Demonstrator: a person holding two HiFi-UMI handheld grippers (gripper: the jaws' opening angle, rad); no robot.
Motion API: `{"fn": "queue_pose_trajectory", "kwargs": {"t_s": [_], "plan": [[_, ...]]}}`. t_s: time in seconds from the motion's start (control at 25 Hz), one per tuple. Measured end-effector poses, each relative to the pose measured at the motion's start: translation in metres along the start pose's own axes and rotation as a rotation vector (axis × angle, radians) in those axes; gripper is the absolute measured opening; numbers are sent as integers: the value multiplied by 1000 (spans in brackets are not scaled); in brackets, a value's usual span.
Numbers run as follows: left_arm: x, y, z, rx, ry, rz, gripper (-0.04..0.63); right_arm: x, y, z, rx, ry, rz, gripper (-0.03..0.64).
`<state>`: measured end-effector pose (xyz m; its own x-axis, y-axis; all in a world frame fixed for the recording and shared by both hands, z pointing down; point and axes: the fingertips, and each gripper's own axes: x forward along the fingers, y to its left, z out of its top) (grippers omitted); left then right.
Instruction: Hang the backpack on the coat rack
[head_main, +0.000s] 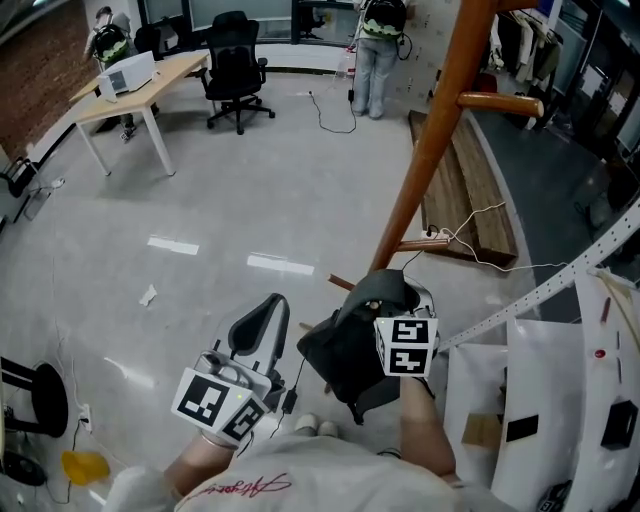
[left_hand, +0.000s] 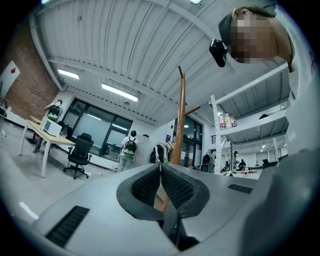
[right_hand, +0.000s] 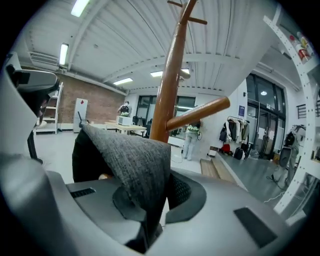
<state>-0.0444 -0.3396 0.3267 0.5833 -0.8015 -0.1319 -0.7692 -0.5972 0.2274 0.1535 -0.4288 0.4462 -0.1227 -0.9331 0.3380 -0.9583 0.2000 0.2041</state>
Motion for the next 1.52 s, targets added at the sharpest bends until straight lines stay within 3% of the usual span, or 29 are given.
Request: {"fn": "queue_pose_trajectory", "kwargs": {"t_s": [0.36, 0.92, 1.04, 1.2, 1.52], "plan": [[0, 1, -10, -7, 31, 10, 21, 26, 1, -55, 71, 113, 17, 25], [-7, 0, -17, -19, 55, 17, 21, 32, 15, -78, -20, 116, -24, 28], [-9, -4, -19, -19, 60, 12, 21, 25, 18, -85, -54, 126, -8, 82], [-9, -7, -23, -20, 74, -6, 21, 13, 24, -100, -14, 129, 8, 140], [-4, -18, -23, -26, 75, -75, 21, -31, 42, -102, -124, 112, -42, 155]]}}
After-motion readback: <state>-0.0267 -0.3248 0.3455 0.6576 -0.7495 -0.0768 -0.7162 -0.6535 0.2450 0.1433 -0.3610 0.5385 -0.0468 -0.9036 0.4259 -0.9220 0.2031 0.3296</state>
